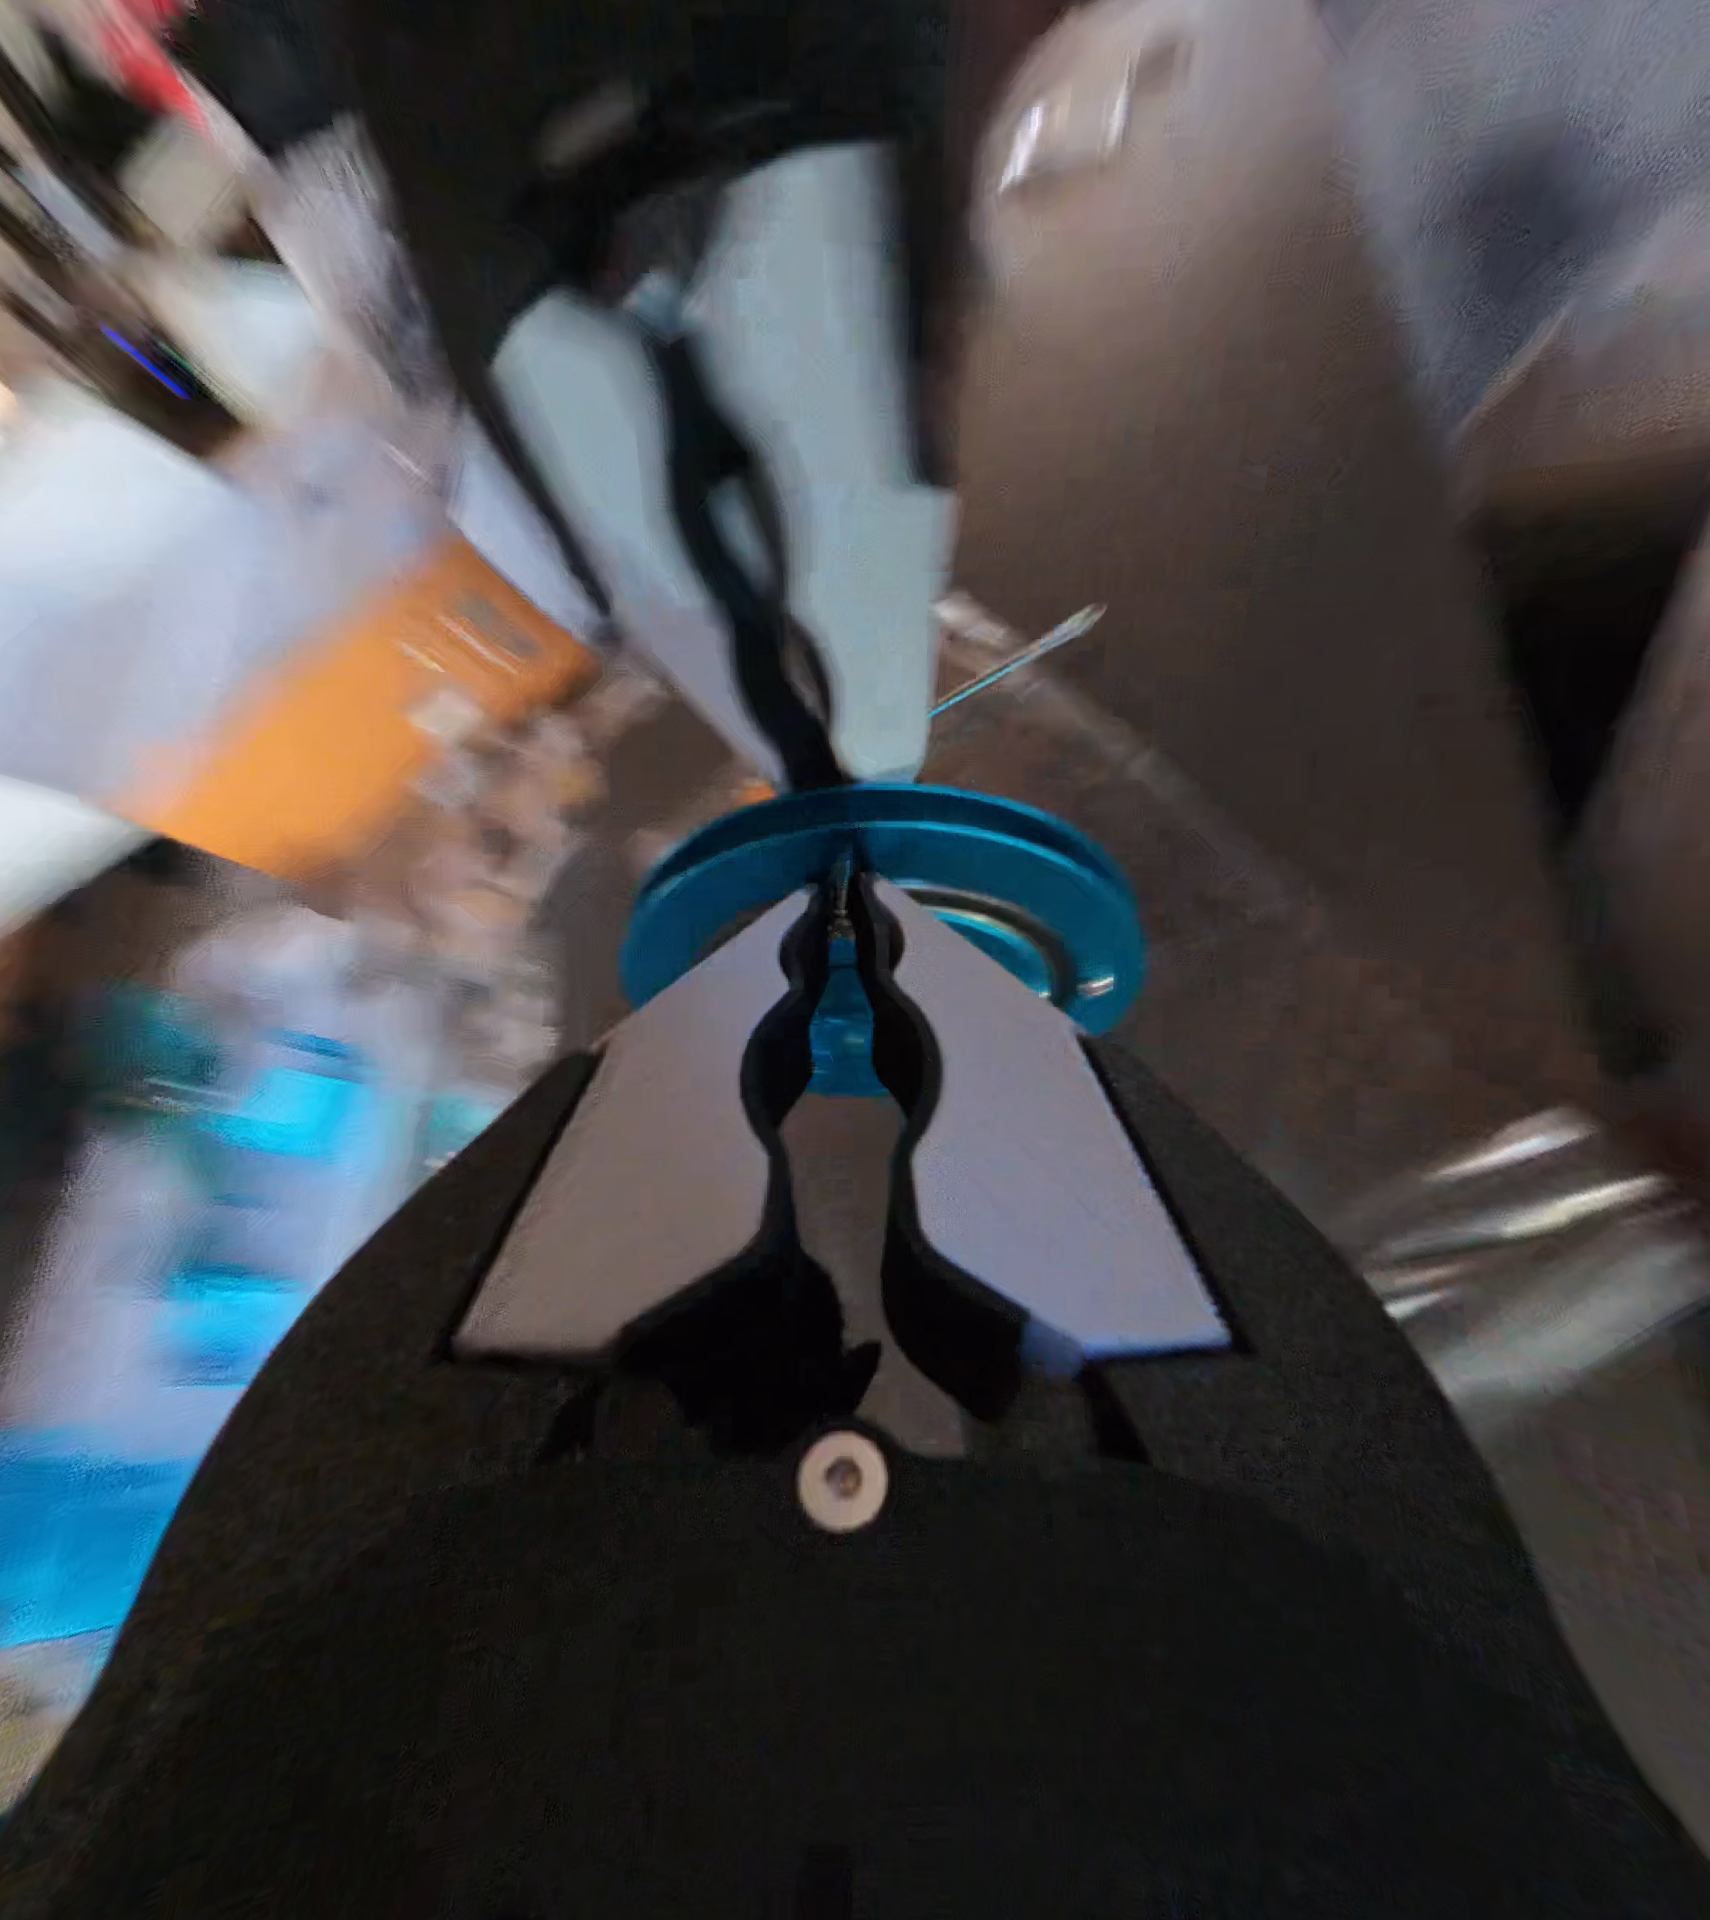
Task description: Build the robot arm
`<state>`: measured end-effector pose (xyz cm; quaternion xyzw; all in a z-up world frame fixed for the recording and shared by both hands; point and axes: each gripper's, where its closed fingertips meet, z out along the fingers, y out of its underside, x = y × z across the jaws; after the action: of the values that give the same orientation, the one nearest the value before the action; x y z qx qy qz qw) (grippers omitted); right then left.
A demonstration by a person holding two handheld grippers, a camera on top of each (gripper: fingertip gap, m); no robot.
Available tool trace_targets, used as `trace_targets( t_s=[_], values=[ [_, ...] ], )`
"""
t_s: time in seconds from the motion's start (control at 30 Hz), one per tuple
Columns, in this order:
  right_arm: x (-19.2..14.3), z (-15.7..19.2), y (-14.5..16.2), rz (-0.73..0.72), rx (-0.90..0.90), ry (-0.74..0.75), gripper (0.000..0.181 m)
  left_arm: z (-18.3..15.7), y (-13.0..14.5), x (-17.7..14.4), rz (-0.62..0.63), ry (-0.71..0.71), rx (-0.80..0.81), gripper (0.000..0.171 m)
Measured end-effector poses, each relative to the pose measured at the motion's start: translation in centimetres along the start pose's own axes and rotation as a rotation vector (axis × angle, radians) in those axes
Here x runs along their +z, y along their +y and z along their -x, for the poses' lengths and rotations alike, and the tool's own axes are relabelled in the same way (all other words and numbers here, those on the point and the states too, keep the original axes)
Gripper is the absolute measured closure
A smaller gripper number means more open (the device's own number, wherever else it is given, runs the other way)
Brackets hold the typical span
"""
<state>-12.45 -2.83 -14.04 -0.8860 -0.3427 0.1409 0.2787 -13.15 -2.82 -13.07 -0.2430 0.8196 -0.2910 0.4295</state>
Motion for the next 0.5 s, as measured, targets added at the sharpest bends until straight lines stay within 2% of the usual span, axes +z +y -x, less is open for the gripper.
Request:
trace_targets(
  t_s=[0.07,0.1,0.17,0.2,0.27,0.33,0.4,0.47,0.5],
  values=[
    [0.4,0.9,1.0,0.016,0.323,-0.299,0.176,-0.9,-0.1,0.5,0.035,-0.183,0.414,0.169],
    [0.3,1.5,1.3,0.024,0.446,-0.445,0.177,-1.4,-0.2,0.6,0.024,-0.24,0.521,0.169],
    [0.2,2.0,1.4,0.003,0.585,-0.605,0.177,-1.4,-0.1,0.6,0.026,-0.256,0.537,0.169],
    [0.2,1.7,1.2,-0.025,0.582,-0.604,0.177,-1.1,0.0,0.6,0.034,-0.255,0.516,0.169],
    [0.2,1.2,0.9,-0.048,0.382,-0.475,0.175,-0.8,0.1,0.5,0.02,-0.226,0.414,0.169],
    [0.4,0.8,0.8,-0.059,0.038,-0.25,0.174,-0.6,-0.1,0.3,-0.017,-0.144,0.222,0.169],
    [0.2,0.2,0.2,-0.103,-0.2,-0.035,0.17,0.0,0.0,0.0,-0.043,-0.087,0.052,0.169],
    [0.3,-0.1,0.0,-0.11,-0.296,0.095,0.16,0.3,0.3,-0.3,-0.07,-0.021,-0.094,0.169],
    [0.6,0.3,0.0,-0.118,-0.307,0.099,0.157,0.2,0.3,-0.4,-0.088,0.022,-0.167,0.168]
  ],
)
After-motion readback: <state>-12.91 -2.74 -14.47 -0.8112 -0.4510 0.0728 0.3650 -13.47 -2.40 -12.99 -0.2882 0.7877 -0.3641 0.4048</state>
